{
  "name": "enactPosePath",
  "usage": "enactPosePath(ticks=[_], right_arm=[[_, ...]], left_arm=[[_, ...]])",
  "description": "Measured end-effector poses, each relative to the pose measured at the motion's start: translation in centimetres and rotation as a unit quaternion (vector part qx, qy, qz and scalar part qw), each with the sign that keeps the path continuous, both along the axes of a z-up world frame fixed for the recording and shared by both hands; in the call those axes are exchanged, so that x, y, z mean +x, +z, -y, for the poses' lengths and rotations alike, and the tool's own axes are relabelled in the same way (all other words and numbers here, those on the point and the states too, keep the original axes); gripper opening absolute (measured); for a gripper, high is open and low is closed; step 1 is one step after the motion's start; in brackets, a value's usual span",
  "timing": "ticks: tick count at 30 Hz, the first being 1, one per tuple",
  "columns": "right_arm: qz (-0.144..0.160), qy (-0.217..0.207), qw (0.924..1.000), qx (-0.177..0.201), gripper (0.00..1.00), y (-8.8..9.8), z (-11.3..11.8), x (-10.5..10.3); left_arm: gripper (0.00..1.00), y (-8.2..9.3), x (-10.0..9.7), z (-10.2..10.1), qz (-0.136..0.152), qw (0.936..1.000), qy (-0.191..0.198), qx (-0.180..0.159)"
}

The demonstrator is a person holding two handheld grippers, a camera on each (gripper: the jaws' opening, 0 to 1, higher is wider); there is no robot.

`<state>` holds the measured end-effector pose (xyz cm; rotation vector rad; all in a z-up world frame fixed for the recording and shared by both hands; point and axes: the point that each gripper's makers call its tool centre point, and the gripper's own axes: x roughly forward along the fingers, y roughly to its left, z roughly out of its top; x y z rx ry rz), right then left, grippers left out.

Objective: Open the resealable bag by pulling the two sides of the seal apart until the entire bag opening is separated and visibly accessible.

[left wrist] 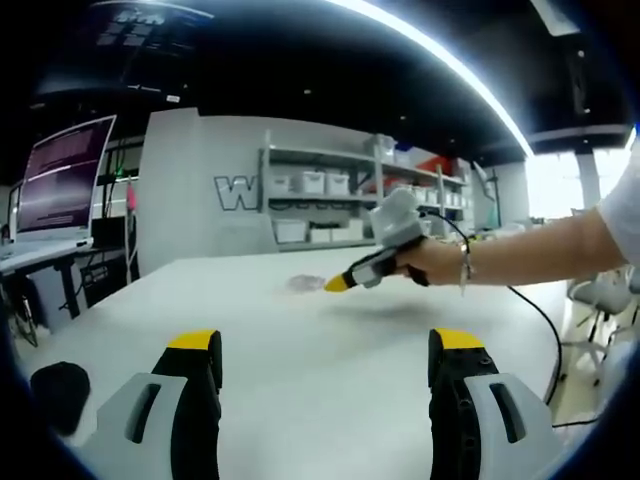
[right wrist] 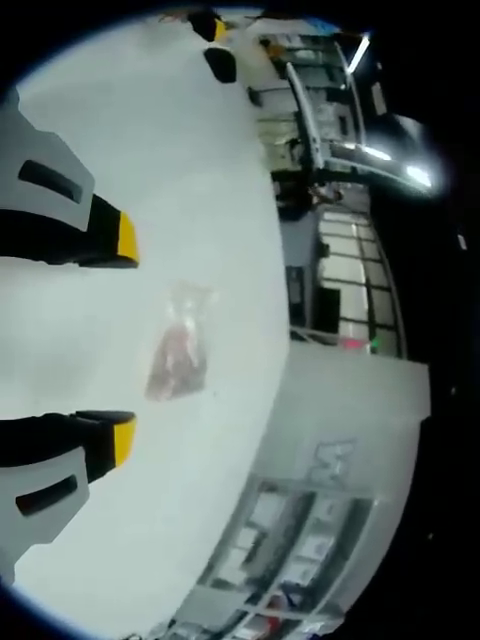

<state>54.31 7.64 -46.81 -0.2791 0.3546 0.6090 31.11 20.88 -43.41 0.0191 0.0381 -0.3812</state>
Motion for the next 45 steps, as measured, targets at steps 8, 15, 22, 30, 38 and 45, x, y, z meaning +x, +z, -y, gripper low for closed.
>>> enactPosePath(ticks=[8,15,22,30,38,45], right_arm=[[-0.001,-0.004,1.0000,-0.005,0.56,-0.3,0.2,0.5],[0.000,-0.002,0.9999,-0.013,0.56,-0.5,-0.2,0.8],[0.005,0.005,0.9999,-0.014,0.53,-0.4,-0.7,1.1],[0.017,0.012,0.9992,-0.035,0.53,-0.2,-1.0,1.6],[0.038,0.021,0.9970,-0.064,0.52,0.2,-1.0,2.1],[0.041,0.029,0.9958,-0.076,0.51,-0.4,-1.5,2.3]], left_arm=[[0.83,-0.1,0.1,0.1,0.000,1.0000,-0.003,-0.001],[0.83,-0.3,0.1,-0.1,-0.001,1.0000,-0.002,-0.002],[0.83,-0.6,0.2,-0.3,-0.004,1.0000,-0.002,-0.001],[0.83,-0.5,0.3,-0.4,-0.003,1.0000,-0.001,-0.002],[0.83,-0.3,0.4,-0.6,0.000,1.0000,0.000,-0.002],[0.83,-0.5,0.4,-0.8,-0.001,1.0000,0.002,-0.005]])
